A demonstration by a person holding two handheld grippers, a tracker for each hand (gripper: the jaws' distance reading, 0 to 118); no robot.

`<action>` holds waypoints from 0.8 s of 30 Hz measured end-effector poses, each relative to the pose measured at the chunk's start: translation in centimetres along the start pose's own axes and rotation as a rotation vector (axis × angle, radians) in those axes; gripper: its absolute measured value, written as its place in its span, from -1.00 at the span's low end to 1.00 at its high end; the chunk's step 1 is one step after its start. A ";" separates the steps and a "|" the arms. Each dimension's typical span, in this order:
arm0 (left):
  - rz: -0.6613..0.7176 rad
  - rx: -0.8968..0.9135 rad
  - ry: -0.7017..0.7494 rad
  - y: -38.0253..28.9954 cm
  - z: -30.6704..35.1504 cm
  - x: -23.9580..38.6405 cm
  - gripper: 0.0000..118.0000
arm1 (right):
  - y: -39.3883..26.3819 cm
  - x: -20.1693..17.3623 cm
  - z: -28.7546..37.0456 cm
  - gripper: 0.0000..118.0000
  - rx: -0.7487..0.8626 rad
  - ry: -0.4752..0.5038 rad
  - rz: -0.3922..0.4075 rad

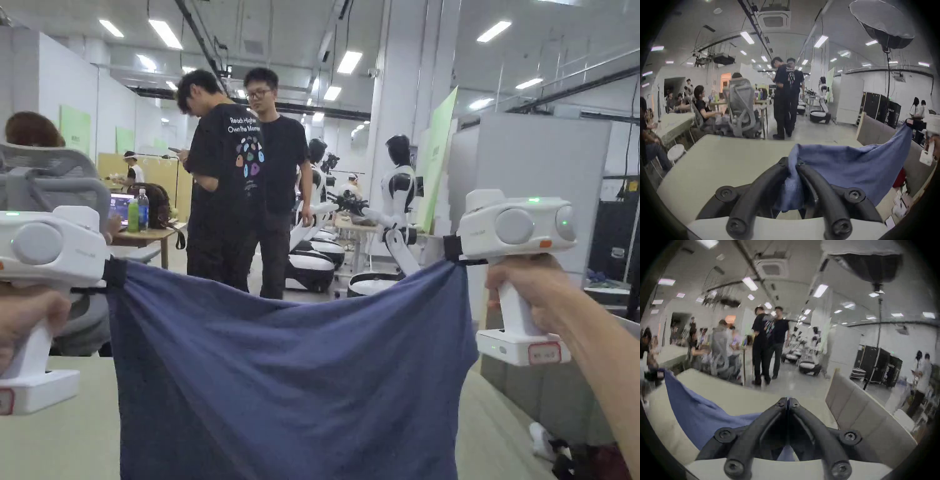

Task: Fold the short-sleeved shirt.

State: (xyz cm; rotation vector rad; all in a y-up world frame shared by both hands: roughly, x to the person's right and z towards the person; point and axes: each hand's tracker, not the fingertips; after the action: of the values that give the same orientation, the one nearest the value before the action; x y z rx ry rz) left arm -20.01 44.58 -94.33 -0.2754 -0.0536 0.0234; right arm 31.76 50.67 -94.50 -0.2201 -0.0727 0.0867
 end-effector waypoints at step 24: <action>-0.042 0.162 0.142 10.0 -2.5 -2.7 -0.93 | 9.0 -3.2 -2.7 -0.98 0.223 -0.108 -0.019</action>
State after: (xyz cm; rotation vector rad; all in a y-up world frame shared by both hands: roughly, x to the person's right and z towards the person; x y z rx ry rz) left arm -22.70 53.44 -99.63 -0.1136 0.0838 -0.0332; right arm 28.13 58.51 -99.25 0.0079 -0.1714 0.0872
